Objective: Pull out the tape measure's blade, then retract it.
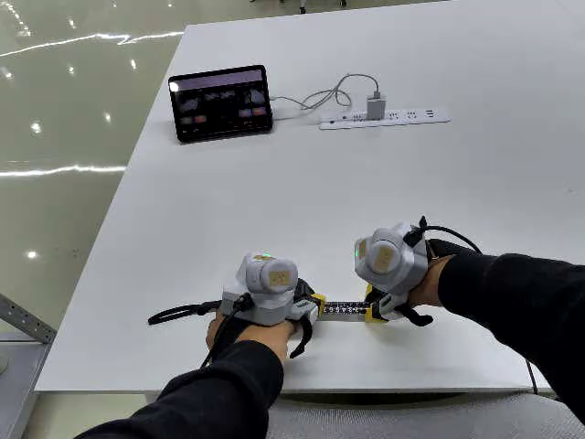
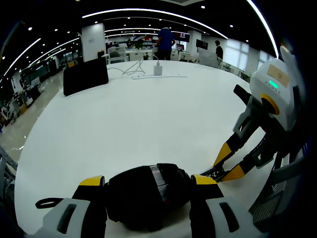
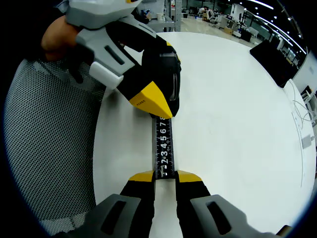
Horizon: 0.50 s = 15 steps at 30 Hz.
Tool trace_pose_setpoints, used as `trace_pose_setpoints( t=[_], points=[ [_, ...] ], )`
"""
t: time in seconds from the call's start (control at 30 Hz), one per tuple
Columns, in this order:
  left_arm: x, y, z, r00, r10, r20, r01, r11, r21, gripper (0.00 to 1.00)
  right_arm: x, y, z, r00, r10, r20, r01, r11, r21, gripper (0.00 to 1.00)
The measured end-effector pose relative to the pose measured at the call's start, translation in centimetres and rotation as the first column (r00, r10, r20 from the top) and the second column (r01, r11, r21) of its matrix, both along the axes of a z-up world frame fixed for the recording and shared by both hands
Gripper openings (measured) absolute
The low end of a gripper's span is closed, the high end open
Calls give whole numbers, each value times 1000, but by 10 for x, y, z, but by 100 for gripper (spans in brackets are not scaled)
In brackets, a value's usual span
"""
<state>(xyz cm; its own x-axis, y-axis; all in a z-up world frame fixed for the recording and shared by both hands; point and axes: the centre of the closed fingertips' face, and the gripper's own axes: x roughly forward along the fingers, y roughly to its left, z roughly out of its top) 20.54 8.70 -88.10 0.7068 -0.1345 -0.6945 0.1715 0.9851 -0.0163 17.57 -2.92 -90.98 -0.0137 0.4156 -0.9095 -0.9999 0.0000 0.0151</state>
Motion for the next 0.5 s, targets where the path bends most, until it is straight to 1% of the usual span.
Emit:
trace_pose_setpoints(
  t=[0.5],
  points=[
    [0,0,0,1000,2,-1,-2,1000,-2,64,-1,6,0,1000,9,2,-9,1000,15,11]
  ],
)
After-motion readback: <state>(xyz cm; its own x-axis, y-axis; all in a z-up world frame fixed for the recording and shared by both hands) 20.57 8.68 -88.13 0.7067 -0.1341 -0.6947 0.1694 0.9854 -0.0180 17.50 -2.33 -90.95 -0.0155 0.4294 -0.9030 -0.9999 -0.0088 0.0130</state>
